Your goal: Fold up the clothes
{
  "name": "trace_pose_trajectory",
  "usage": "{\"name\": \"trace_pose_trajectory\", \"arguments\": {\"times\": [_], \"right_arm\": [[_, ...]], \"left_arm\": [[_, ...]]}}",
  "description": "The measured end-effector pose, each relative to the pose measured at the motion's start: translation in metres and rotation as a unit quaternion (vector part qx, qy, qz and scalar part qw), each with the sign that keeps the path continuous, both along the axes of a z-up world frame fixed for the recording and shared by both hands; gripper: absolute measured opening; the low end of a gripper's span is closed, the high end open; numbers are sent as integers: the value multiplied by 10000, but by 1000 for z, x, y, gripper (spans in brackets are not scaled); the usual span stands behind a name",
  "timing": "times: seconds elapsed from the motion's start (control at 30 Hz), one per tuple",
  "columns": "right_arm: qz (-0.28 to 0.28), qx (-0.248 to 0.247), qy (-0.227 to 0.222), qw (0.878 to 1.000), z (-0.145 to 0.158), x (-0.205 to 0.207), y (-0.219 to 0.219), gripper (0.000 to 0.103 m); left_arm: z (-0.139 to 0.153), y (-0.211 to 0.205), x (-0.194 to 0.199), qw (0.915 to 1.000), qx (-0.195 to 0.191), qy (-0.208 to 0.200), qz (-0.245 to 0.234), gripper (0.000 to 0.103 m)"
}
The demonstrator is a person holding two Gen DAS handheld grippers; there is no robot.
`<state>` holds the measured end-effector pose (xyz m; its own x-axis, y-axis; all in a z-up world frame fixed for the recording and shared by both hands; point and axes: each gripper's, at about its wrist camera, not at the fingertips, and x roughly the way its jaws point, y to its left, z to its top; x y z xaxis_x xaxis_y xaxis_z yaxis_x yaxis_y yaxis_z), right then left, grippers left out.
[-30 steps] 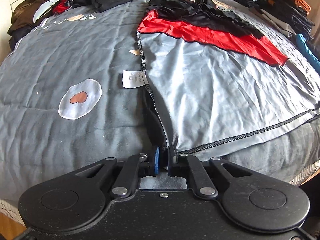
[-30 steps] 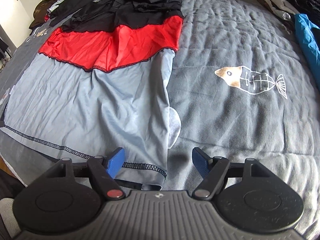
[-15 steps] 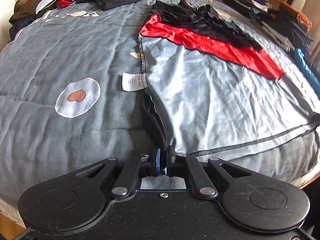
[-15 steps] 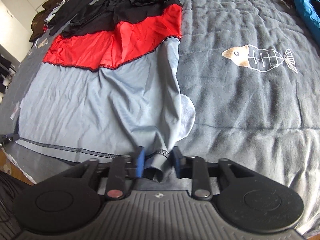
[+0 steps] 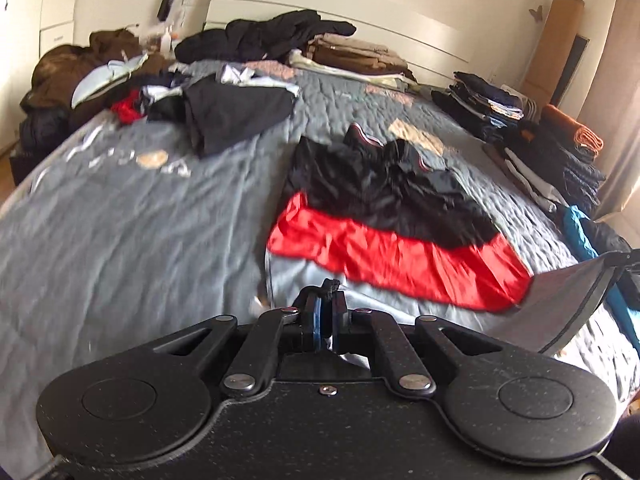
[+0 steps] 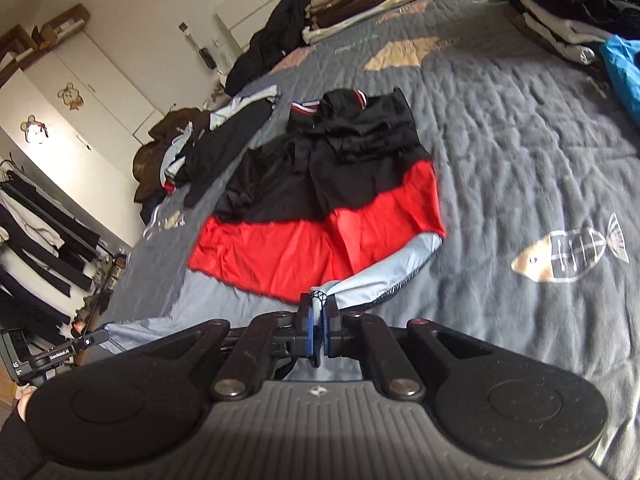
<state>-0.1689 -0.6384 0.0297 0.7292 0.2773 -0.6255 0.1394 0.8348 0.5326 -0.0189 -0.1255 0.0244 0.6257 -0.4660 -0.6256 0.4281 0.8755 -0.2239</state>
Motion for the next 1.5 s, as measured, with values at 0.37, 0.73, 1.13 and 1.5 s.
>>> {"name": "trace_pose_trajectory", "arguments": {"times": [0.37, 0.73, 1.13, 1.5], "right_arm": [[-568, 300, -260, 9976, 20, 147, -53, 4], [-944, 145, -285, 9950, -4, 338, -110, 4], [-1834, -1460, 286, 9717, -76, 460, -144, 26], [-101, -1676, 280, 9854, -75, 336, -77, 43]], "left_arm": [[23, -45, 152, 9990, 125, -362, 247, 5], [1, -112, 321, 9945, 715, -691, 328, 5], [-38, -115, 380, 9893, 716, -813, 973, 64], [-58, -59, 230, 9945, -271, -180, 995, 72]]}}
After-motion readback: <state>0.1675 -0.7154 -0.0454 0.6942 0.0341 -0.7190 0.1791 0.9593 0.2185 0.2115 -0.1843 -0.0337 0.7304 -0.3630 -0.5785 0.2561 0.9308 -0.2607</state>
